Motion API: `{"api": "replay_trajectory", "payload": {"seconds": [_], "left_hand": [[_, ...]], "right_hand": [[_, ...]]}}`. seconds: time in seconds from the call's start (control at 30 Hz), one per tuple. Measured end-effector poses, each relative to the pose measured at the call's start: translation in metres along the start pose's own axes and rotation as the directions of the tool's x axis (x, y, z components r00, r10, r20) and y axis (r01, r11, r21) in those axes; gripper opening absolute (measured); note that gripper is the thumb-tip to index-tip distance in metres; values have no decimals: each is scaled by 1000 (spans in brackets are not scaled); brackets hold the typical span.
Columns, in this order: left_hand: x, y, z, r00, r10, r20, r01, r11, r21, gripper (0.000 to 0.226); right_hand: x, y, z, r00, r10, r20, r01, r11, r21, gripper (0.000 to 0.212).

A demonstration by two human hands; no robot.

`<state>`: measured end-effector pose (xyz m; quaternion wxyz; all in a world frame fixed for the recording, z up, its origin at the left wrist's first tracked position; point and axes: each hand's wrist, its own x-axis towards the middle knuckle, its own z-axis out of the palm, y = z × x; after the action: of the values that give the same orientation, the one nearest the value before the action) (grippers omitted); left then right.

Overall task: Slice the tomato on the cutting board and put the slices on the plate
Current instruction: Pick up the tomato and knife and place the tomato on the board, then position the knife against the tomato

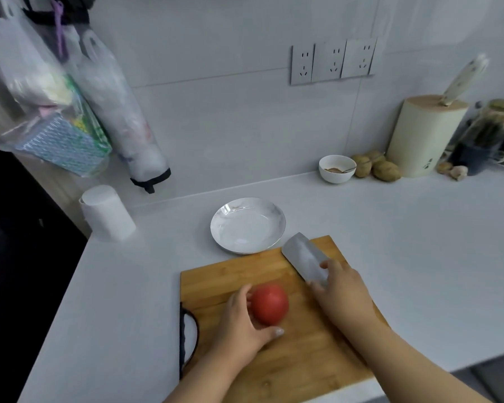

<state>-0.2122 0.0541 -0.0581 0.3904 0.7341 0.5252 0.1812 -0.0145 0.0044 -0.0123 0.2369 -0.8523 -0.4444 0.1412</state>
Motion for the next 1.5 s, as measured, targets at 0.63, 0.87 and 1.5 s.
{"api": "replay_trajectory", "payload": {"seconds": [0.63,0.87,1.5], "left_hand": [[-7,32,19,984,-12,-176,1,998,-67,64],[-6,40,20,976,-30,-214,26,999,-21,66],[0,58,6,919,338,-203,-284,925,252,20]], "right_hand": [[0,31,-4,962,110,248,-70,984,-164,33],[13,38,-15,936,141,321,-107,987,-123,20],[4,10,-92,810,20,587,-140,977,160,64]]}}
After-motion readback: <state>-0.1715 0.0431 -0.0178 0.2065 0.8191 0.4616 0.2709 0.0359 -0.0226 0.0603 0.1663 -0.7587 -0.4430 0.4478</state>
